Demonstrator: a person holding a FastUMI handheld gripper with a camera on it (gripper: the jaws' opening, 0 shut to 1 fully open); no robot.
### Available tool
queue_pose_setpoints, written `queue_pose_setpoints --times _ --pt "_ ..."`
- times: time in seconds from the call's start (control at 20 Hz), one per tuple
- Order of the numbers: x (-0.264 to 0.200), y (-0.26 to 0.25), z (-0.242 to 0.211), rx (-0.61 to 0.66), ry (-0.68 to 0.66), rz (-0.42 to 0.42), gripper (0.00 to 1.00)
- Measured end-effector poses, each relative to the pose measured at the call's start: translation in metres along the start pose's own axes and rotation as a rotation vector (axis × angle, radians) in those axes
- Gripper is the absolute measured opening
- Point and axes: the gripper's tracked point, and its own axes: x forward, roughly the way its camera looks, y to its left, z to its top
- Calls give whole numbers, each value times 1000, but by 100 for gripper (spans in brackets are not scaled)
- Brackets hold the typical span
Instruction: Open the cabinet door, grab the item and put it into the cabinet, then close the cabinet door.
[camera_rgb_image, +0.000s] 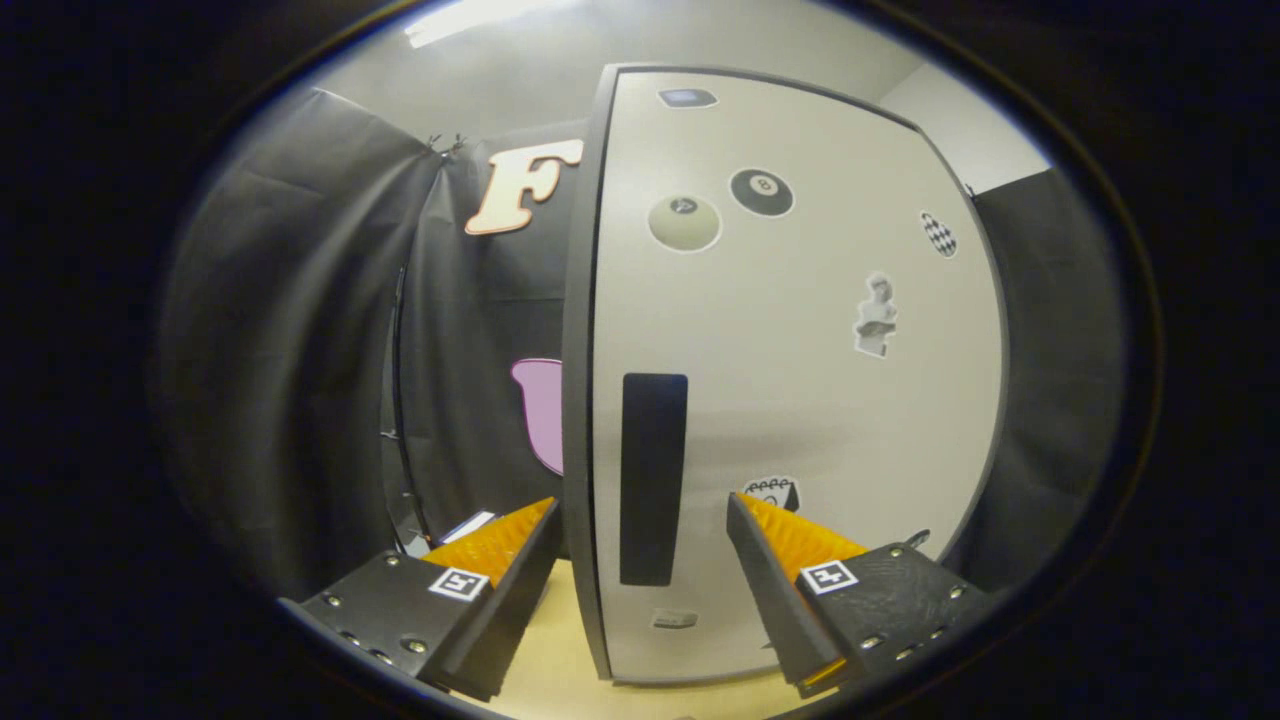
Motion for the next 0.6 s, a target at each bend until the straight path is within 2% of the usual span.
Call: queue_pose_setpoints --times 0.05,0.25,0.4,0.5,0.6 --pt "4 0 -1 -3 3 -5 97" --pt "14 -1 -2 -2 4 -29 69" --pt "18 -4 -2 -4 9 -41 69" --pt "18 -4 -4 1 14 -44 35" --pt "19 -4 -2 13 30 -33 35"
